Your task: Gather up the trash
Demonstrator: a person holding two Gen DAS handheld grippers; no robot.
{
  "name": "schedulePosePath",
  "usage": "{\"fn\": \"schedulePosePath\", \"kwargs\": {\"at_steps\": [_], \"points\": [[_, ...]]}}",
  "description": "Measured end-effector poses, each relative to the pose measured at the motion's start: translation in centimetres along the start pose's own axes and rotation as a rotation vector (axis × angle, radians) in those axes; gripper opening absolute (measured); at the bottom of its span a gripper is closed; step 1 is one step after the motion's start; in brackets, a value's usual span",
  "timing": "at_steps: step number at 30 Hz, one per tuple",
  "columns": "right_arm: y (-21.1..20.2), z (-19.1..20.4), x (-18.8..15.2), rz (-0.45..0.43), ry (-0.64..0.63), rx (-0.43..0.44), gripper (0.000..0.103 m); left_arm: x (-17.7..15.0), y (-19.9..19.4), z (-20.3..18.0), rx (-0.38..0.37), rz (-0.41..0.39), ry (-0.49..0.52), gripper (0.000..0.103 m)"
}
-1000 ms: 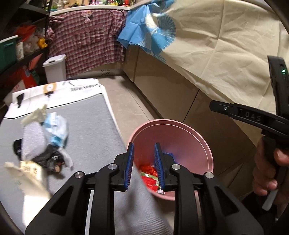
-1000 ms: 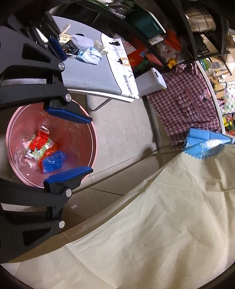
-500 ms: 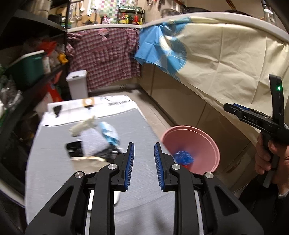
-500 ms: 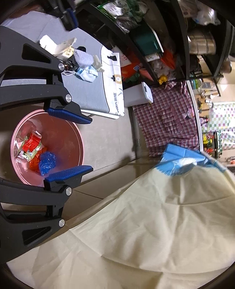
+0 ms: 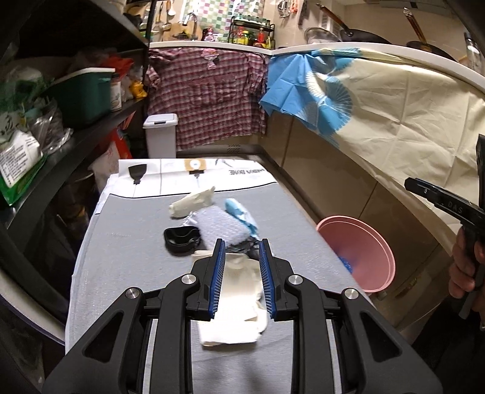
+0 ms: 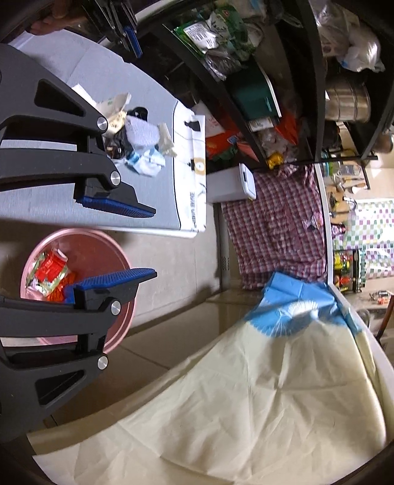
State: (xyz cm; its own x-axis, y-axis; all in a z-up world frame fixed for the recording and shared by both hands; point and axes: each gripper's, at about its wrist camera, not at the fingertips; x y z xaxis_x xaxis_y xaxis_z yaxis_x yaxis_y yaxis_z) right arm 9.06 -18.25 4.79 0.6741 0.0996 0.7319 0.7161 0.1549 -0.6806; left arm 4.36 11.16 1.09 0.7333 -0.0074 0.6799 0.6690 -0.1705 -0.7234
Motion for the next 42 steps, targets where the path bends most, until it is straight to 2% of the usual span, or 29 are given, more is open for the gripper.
{"fn": "schedulePosePath", "kwargs": {"at_steps": [8, 13, 18, 19, 22, 23, 33, 39, 42], "points": [[3.5, 4.4, 0.1, 0.035, -0.068, 0.087, 0.035, 0.4, 2.1, 4.8, 0.004, 0.03, -0.091, 0.023], [6.4, 6.1, 0.0, 0.078, -0.096, 0.13, 0.035, -0.4, 3.8, 6.3, -0.011, 0.073, -0.151, 0.023], [9.5, 7.8, 0.4, 0.114, -0.105, 0.174, 0.035, -0.8, 5.6, 6.0, -0.051, 0.11, -0.135, 0.023], [9.9, 8.0, 0.5, 0.118, -0.107, 0.182, 0.035, -0.8, 5.9, 6.0, -0.06, 0.116, -0.131, 0.026], [11.3, 9.1, 0.8, 0.138, -0.122, 0.215, 0.035, -0.8, 6.8, 5.8, -0.079, 0.128, -0.116, 0.043], [11.7, 9.4, 0.8, 0.145, -0.127, 0.228, 0.035, -0.8, 7.1, 5.9, -0.088, 0.133, -0.117, 0.044], [15.5, 12.2, 1.3, 0.214, -0.161, 0.318, 0.037, -0.5, 10.2, 6.5, -0.154, 0.186, -0.118, 0.045], [18.4, 13.2, 1.7, 0.278, -0.151, 0.368, 0.046, -0.3, 10.8, 6.6, -0.192, 0.193, -0.097, 0.045], [19.5, 13.4, 1.9, 0.305, -0.138, 0.386, 0.046, -0.2, 11.2, 6.5, -0.21, 0.201, -0.085, 0.045]]}}
Point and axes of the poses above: each gripper's, at about its wrist camera, not at the fingertips, and y roughly the way its jaws point, z to its left, x to its top, and after that the axes turned 12 degrees about z, right-handed
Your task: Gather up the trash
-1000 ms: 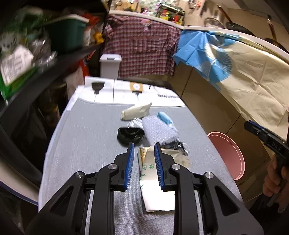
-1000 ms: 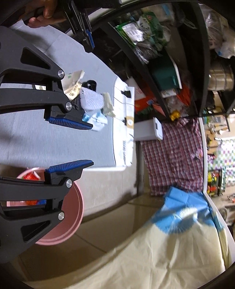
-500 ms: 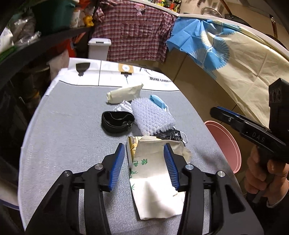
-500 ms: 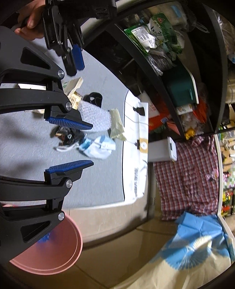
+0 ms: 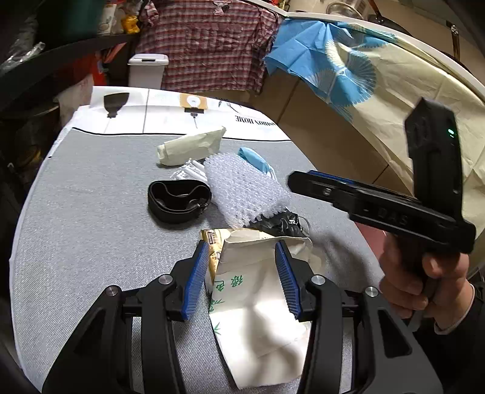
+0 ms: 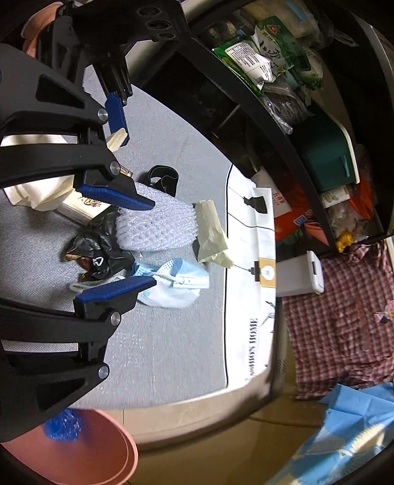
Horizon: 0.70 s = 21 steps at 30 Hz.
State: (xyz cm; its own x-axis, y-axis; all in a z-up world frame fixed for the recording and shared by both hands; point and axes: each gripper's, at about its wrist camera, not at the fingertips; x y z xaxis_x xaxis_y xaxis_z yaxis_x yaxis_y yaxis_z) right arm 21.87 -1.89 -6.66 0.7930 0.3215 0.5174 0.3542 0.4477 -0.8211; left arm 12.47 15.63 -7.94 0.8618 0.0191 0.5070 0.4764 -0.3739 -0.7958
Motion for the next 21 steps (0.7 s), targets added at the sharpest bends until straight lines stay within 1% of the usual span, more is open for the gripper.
{"fn": "schedulePosePath", "kwargs": {"at_steps": [4, 9, 10, 11, 12, 13, 14, 15, 16, 17, 21], "points": [[1.2, -0.1, 0.4, 0.036, 0.001, 0.03, 0.046, 0.1, 0.2, 0.2, -0.013, 0.007, 0.003, 0.045], [2.4, 0.8, 0.2, 0.078, -0.037, 0.025, 0.046, 0.0, 0.2, 0.3, -0.032, 0.012, 0.012, 0.044], [2.4, 0.9, 0.2, 0.08, -0.044, 0.024, 0.044, -0.1, 0.1, 0.2, -0.035, 0.014, 0.018, 0.043], [2.4, 1.1, 0.1, 0.08, -0.055, 0.018, 0.041, -0.2, 0.0, 0.1, -0.037, 0.016, 0.026, 0.038], [2.4, 1.3, 0.0, 0.079, -0.065, 0.011, 0.036, -0.3, 0.0, 0.1, -0.034, 0.018, 0.033, 0.035], [2.3, 1.5, 0.0, 0.079, -0.072, 0.007, 0.031, -0.4, -0.1, 0.0, -0.026, 0.019, 0.041, 0.03], [2.3, 1.5, -0.1, 0.079, -0.077, 0.005, 0.028, -0.5, -0.3, 0.0, -0.023, 0.018, 0.046, 0.026], [2.2, 1.6, -0.1, 0.078, -0.082, 0.002, 0.022, -0.6, -0.4, 0.0, -0.022, 0.016, 0.049, 0.023], [2.1, 1.8, -0.2, 0.079, -0.09, -0.001, 0.016, -0.7, -0.6, 0.0, -0.018, 0.016, 0.053, 0.018], [1.9, 1.9, -0.3, 0.077, -0.099, -0.007, 0.014, -0.7, -0.7, -0.1, -0.011, 0.017, 0.057, 0.015], [1.1, 2.3, -0.7, 0.058, -0.124, -0.022, 0.011, -1.0, -1.4, -0.2, 0.003, 0.016, 0.067, 0.01]]}}
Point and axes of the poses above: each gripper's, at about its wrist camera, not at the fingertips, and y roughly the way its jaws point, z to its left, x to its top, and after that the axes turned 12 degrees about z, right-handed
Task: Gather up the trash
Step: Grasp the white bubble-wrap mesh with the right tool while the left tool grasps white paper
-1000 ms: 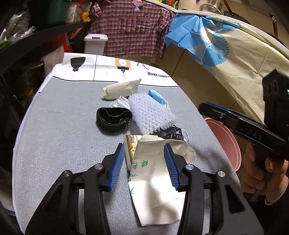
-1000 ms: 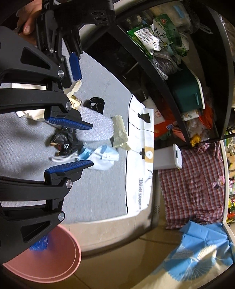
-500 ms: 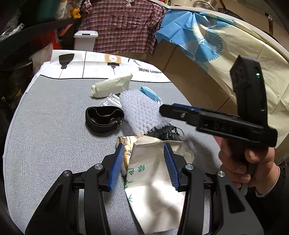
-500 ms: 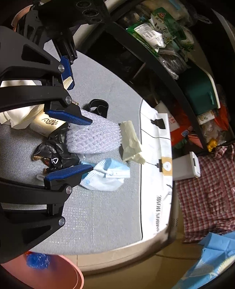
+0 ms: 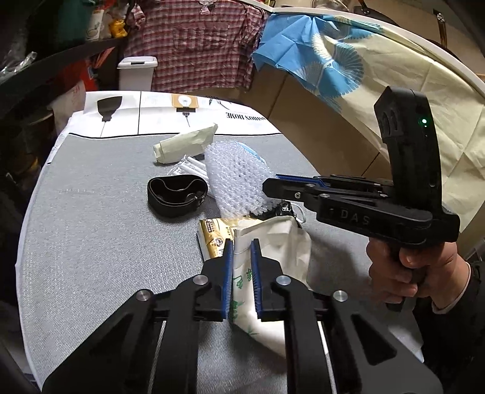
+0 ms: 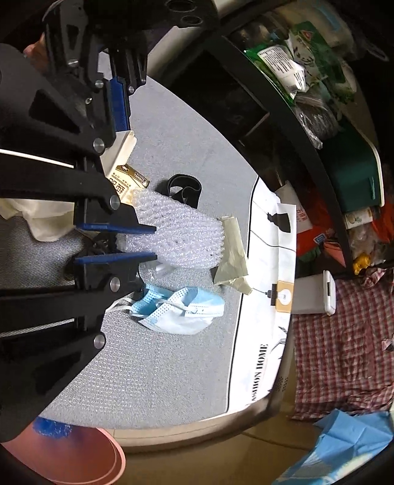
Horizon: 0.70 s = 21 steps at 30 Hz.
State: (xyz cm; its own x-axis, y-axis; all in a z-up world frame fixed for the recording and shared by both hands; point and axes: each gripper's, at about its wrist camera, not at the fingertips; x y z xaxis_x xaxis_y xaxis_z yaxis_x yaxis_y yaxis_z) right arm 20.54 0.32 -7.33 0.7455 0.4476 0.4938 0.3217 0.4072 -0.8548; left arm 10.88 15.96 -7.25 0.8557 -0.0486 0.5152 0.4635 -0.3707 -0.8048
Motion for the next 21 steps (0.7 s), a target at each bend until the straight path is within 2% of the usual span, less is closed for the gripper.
{"fn": "schedulePosePath", "kwargs": {"at_steps": [11, 21], "points": [[-5.8, 0.5, -0.9, -0.114, 0.016, -0.036, 0.011, -0.6, -3.3, -1.7, 0.039, -0.056, 0.038, 0.007], [-10.6, 0.6, -3.2, -0.17, 0.034, -0.084, 0.011, -1.2, -5.8, -3.6, 0.093, -0.108, 0.035, 0.005]]}}
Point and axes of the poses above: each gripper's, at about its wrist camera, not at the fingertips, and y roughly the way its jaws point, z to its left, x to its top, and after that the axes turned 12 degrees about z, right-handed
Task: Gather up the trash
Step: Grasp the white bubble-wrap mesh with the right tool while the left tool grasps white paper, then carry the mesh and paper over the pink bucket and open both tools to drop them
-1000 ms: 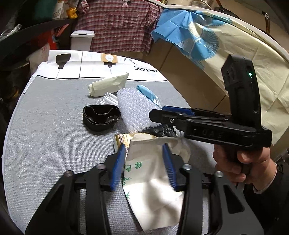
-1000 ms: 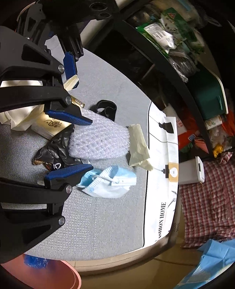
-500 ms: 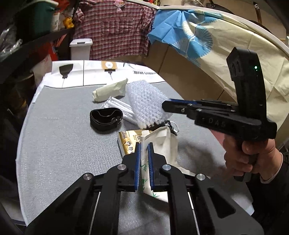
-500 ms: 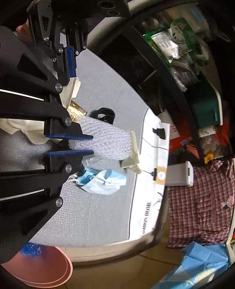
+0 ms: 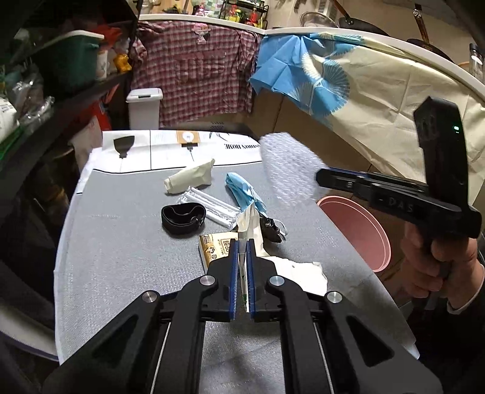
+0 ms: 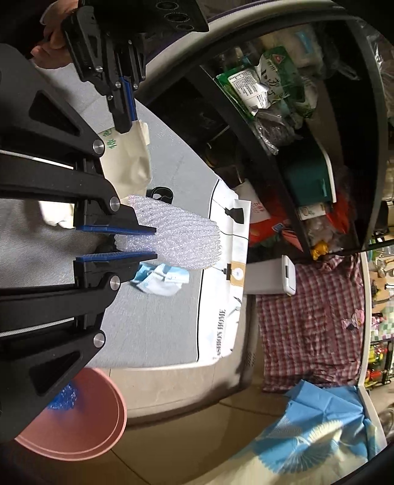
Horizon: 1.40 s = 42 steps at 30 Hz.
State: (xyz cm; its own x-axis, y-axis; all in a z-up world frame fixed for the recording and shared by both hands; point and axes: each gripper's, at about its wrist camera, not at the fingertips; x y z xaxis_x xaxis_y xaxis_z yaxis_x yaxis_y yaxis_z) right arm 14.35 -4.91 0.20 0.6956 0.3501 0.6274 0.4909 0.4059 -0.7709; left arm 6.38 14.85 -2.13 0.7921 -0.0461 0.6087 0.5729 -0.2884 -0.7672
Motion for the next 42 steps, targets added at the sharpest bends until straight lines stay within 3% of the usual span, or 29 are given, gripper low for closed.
{"fn": "schedulePosePath", "kwargs": {"at_steps": [15, 27, 42], "points": [[-5.9, -1.5, -2.5, -0.011, 0.032, -0.043, 0.011, -0.3, -2.1, -1.9, 0.061, -0.05, -0.025, 0.005], [-10.6, -3.8, -3.5, -0.031, 0.009, -0.088, 0.011, -0.4, -2.3, -3.0, 0.052, -0.066, -0.024, 0.005], [-11.2, -8.3, -5.3, -0.054, 0.099, -0.119, 0.011, -0.6, -2.1, -4.4, 0.06, -0.078, -0.004, 0.005]]}}
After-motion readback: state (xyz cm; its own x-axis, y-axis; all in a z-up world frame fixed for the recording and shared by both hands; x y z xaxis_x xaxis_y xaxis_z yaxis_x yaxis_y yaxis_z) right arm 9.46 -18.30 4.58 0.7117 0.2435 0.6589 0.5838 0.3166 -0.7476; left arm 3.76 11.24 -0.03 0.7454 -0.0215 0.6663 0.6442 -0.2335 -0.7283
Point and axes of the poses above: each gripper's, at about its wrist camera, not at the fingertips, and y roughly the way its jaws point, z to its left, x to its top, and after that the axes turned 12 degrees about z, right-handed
